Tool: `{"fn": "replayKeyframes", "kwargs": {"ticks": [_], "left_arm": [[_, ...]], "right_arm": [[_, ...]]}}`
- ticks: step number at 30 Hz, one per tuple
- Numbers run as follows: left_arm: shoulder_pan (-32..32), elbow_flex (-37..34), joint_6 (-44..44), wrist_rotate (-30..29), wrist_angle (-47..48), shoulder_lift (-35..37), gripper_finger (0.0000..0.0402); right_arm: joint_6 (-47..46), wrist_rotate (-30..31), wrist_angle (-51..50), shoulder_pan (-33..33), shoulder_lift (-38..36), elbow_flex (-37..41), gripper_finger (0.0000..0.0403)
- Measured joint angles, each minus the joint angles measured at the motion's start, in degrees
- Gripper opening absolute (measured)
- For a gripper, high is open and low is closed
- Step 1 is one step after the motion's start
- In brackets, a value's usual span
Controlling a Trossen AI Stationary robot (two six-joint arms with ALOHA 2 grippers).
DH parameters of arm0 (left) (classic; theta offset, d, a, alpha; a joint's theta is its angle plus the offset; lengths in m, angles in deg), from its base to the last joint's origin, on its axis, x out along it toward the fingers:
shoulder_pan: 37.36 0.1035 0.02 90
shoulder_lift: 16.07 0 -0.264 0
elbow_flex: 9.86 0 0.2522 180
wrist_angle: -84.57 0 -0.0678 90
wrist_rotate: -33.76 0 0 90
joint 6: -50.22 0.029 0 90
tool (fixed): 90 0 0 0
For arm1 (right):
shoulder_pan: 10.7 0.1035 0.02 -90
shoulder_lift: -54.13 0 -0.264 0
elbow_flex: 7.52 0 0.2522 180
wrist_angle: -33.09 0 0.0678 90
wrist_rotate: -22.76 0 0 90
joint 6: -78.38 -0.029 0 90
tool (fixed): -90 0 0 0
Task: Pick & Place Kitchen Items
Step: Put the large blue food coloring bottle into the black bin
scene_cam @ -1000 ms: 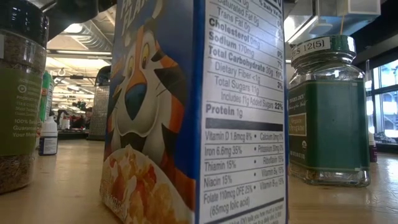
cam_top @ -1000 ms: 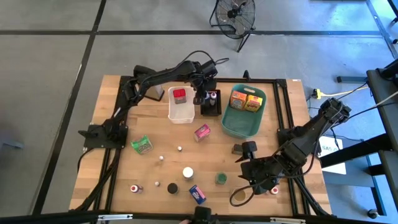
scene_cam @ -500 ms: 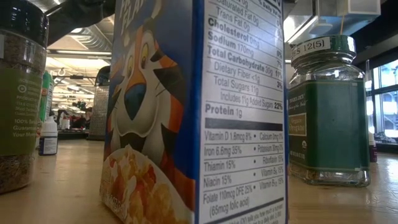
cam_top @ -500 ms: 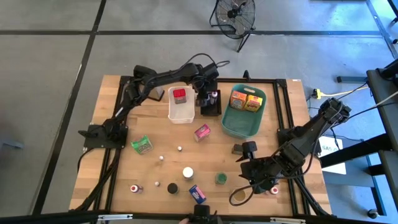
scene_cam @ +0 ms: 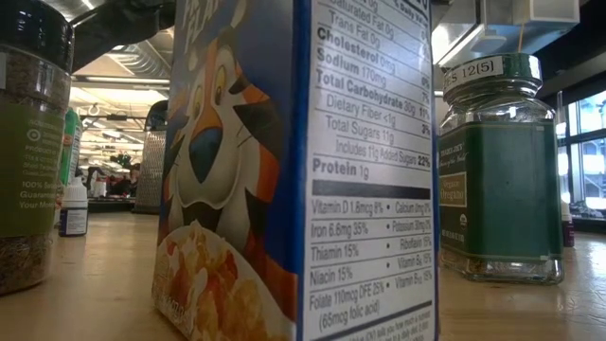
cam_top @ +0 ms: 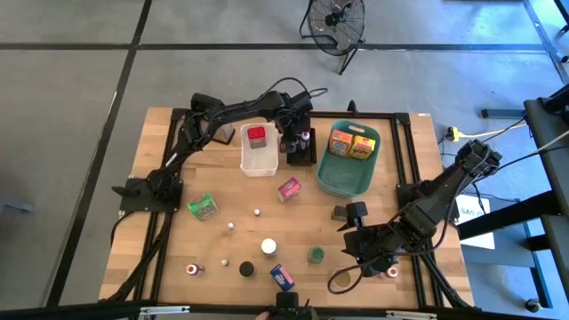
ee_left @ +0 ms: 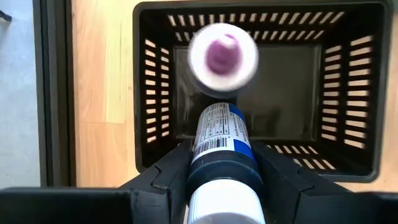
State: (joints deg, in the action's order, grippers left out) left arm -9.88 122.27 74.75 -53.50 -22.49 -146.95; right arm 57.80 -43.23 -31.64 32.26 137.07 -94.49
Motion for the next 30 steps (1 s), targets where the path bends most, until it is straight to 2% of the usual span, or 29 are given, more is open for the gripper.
{"fn": "replayKeyframes", "kwargs": {"ticks": [8,13,30], "left_arm": [[0.00,0.02,-1.29,-0.05,0.10,-1.39,0.0141],[0.02,0.04,-1.36,2.73,-0.23,-1.30,0.0143],[-0.52,0.04,-1.17,2.80,-2.49,-1.30,0.0184]], "right_arm": [[-0.01,-0.02,0.04,0.00,0.00,0.00,0.0264],[0.00,-0.02,0.02,0.00,0.00,0.00,0.0264],[-0.02,-0.08,0.02,0.00,0.00,0.00,0.0264]]}}
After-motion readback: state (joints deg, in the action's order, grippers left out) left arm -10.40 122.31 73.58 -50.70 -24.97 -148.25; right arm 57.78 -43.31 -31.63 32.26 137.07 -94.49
